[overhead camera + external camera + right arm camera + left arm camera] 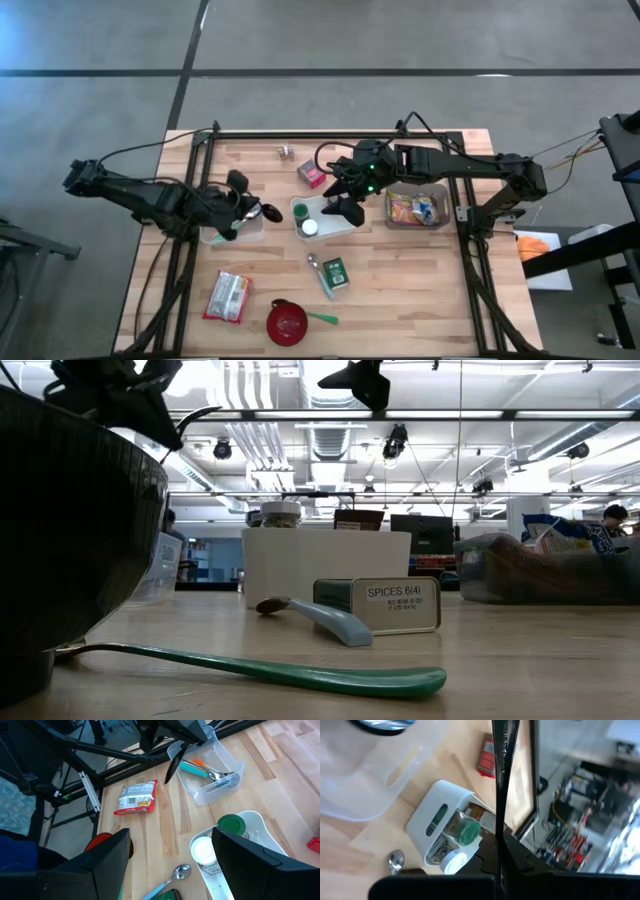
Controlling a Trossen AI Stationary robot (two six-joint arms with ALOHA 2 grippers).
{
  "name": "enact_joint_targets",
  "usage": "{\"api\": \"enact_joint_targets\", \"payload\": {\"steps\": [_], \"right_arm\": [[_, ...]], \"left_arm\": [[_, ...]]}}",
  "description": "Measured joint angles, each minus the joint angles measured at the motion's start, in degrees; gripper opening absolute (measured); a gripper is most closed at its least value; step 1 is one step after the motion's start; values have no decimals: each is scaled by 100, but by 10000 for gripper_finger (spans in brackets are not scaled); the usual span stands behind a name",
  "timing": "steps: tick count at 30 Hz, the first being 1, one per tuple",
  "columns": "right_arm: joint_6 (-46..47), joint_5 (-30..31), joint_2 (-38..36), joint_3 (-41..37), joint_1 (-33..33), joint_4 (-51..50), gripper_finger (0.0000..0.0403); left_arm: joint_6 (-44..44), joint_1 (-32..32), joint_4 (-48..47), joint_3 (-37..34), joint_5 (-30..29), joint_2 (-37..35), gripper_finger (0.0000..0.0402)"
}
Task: Pick & Place Food Item
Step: Put the black spoon into the transparent bin
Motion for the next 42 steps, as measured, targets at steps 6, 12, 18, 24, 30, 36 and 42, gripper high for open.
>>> {"api": "enact_joint_targets", "payload": {"steps": [6,12,18,24,30,36,42], "right_arm": [[0,0,0,0,0,0,277],[0,0,0,0,0,-1,277],[0,1,0,0,1,-1,276],[0,0,0,0,2,0,277],[0,1,0,0,1,-1,277],[1,2,-1,-2,2,-1,277],[0,2,-2,-2,1,-1,277]], "left_arm": [[-875,-4,-388,0,34,0,0],[-2266,-3,-1118,1,1073,-28,0],[-3110,-2,-1450,-39,1531,-29,0],[-3158,372,-1572,-42,1633,-35,0],[-3157,835,-1636,-44,1940,-50,0],[-3157,1270,-1969,-46,2543,-50,0],[-3157,1532,-1888,-338,2796,-93,0]]}}
